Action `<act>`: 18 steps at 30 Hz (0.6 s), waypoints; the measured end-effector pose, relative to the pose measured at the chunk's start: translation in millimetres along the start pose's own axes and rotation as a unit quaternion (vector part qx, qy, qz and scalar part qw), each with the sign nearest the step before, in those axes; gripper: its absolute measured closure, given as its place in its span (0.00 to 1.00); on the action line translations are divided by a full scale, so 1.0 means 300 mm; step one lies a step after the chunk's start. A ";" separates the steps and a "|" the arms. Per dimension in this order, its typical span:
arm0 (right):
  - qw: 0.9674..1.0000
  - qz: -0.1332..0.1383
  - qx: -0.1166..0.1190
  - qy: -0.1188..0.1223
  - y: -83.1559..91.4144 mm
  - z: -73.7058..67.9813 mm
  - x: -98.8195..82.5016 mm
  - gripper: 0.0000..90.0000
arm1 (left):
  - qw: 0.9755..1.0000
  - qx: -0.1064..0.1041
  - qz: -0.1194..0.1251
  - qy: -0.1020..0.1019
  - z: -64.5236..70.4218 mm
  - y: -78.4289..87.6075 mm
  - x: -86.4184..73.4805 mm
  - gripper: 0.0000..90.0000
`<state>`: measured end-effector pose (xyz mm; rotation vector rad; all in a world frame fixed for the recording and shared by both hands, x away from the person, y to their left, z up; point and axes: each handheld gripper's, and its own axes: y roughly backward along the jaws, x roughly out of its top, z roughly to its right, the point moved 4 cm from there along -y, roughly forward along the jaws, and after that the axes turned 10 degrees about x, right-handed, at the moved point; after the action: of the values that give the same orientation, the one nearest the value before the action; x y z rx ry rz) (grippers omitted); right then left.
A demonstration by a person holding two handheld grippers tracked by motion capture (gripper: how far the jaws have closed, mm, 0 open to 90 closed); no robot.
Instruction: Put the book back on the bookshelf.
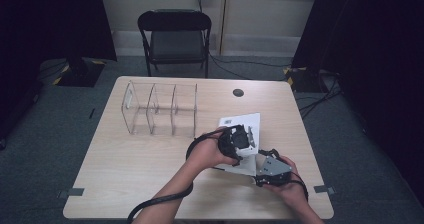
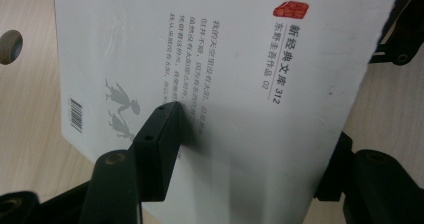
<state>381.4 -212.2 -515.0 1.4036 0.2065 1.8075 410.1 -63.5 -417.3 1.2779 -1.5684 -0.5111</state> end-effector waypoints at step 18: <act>0.996 -0.011 0.016 0.092 0.068 -0.004 0.119 0.64 | 1.000 -0.004 0.028 0.006 0.007 0.040 0.006 0.40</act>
<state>368.5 -200.9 -477.6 1.2506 0.3464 1.9236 402.8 -61.5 -407.7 1.2258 -1.5865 -0.4735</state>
